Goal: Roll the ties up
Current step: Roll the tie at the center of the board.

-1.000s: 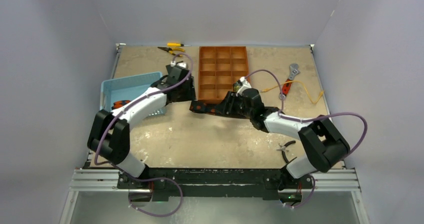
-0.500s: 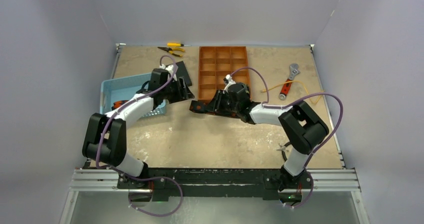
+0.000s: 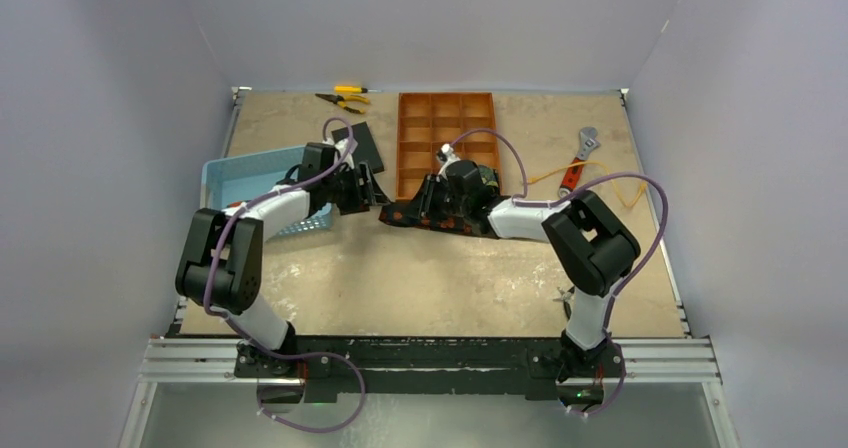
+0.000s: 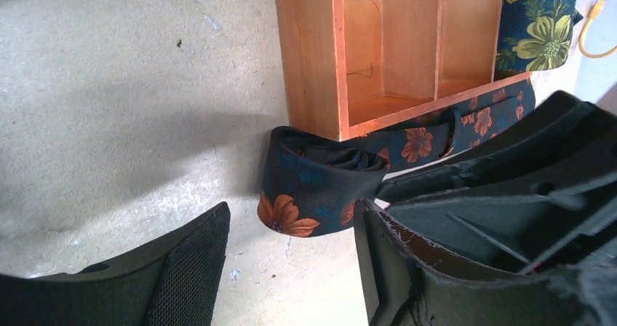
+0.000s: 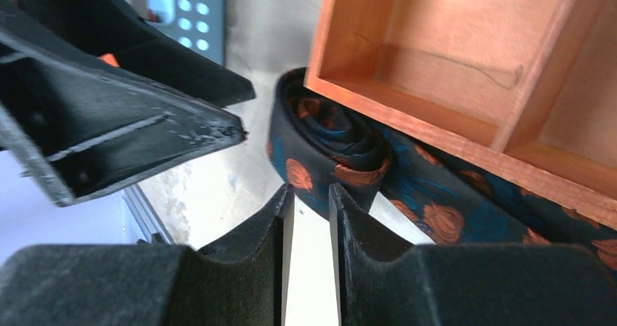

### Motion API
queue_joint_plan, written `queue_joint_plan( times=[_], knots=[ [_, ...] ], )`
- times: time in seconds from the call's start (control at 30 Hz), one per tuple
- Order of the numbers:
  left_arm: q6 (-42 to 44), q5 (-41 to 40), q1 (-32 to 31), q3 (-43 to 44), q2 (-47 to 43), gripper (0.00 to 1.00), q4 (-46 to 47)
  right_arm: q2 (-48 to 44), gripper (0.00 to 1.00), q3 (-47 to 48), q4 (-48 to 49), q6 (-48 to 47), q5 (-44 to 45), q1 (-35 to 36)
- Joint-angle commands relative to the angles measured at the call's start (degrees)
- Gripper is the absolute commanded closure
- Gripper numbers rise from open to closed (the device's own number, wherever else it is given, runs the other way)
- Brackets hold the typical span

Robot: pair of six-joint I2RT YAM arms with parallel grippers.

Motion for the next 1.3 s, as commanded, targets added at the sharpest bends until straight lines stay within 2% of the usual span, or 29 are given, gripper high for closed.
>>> queue_joint_plan(
  times=[0.0, 0.57, 0.9, 1.13, 1.27],
  knots=[
    [0.9, 2.4, 0.5, 0.0, 0.9, 0.38, 2.0, 1.2, 0.73, 0.6, -1.9, 0.3, 0.4, 0.1],
    [4.3, 10.1, 0.2, 1.5, 4.6, 0.40, 4.0, 2.5, 0.75, -3.1, 0.2, 1.5, -0.1, -3.0],
    [5.8, 10.5, -1.9, 2.5, 6.0, 0.41, 3.2, 3.2, 0.74, -3.1, 1.2, 1.3, -1.6, -3.7],
    [6.0, 11.0, -2.5, 2.9, 6.8, 0.54, 3.2, 3.8, 0.75, -3.1, 1.8, 1.1, -2.0, -3.7],
    [6.3, 10.0, -3.1, 3.4, 6.6, 0.72, 1.8, 2.6, 0.74, -3.2, 1.6, 0.9, -1.3, -3.7]
  ],
)
